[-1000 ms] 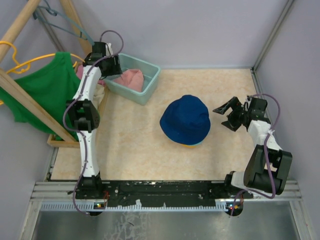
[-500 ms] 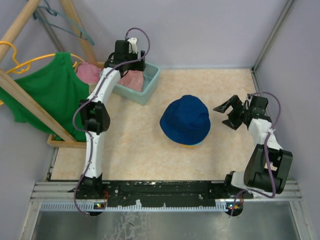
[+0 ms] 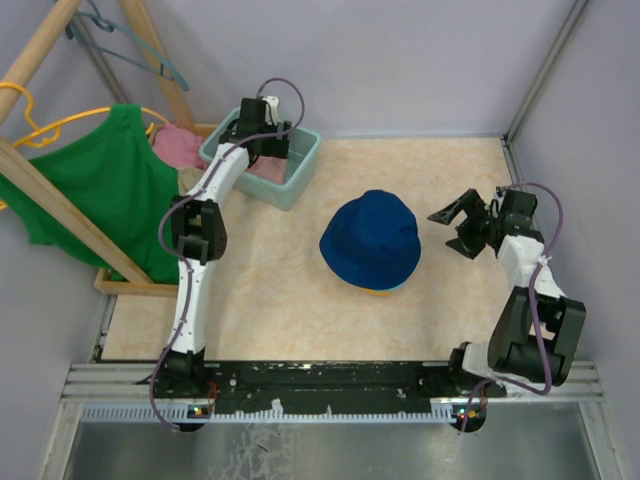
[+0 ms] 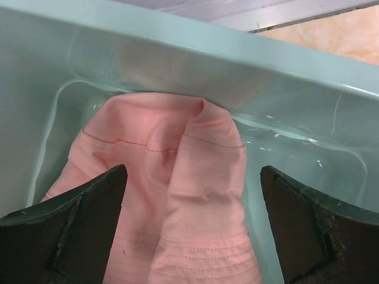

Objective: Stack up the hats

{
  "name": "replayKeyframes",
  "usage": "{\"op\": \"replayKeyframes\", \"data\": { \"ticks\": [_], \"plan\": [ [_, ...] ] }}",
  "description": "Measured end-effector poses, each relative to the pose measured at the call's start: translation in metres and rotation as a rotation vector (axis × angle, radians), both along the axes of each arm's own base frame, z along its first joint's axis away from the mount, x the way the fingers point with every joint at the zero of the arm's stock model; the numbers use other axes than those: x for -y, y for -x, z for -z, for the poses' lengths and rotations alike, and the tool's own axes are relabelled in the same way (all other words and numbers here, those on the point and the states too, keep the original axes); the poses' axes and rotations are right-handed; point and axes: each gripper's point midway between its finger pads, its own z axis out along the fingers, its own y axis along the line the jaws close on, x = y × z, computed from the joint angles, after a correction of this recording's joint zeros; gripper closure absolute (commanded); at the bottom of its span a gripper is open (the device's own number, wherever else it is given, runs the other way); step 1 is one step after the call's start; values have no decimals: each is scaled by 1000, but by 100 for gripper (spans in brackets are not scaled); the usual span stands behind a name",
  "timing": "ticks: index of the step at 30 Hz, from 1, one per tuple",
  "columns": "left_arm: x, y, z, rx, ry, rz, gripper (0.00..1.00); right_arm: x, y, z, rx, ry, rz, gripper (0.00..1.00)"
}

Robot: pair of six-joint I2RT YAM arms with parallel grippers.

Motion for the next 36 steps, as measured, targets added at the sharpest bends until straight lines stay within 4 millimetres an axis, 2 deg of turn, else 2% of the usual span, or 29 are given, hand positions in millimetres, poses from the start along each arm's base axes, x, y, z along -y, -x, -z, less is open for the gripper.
{"op": "replayKeyframes", "data": {
  "ticks": [9, 12, 13, 14, 16, 18, 21, 24, 27, 29, 32, 33, 36],
  "plan": [
    [0, 1, 31, -50, -15, 2, 0, 3, 0, 3, -9, 6, 11, 5],
    [1, 2, 43, -67, -15, 7, 4, 3, 0, 3, -15, 6, 12, 5],
    [1, 2, 47, -72, -15, 8, 10, 3, 1, 3, -16, 6, 13, 5],
    [2, 2, 51, -77, -14, 10, 21, 3, 1, 3, -20, 6, 14, 5],
    [2, 2, 58, -86, -10, 9, 52, 4, 0, 1, -18, 9, 14, 6],
    [3, 2, 64, -94, -6, 9, 73, 5, -2, -1, -11, 14, 13, 6],
    [6, 2, 66, -100, 7, 19, 91, 5, -3, -3, -8, 17, 12, 7],
    [12, 1, 60, -89, 32, 40, 100, 6, -3, -4, -10, 21, 14, 7],
    [21, 7, 40, -70, 75, 84, 100, 7, -3, -5, -14, 24, 17, 7],
    [26, 12, 14, -39, 106, 108, 100, 8, -5, -10, -3, 29, 18, 7],
    [32, 18, -57, 60, 163, 142, 100, 9, -9, -20, 25, 34, 23, 7],
    [35, 23, -90, 110, 190, 159, 100, 9, -10, -24, 35, 35, 25, 7],
    [42, 40, -169, 222, 271, 212, 100, 9, -14, -38, 69, 29, 34, 7]
  ]
}}
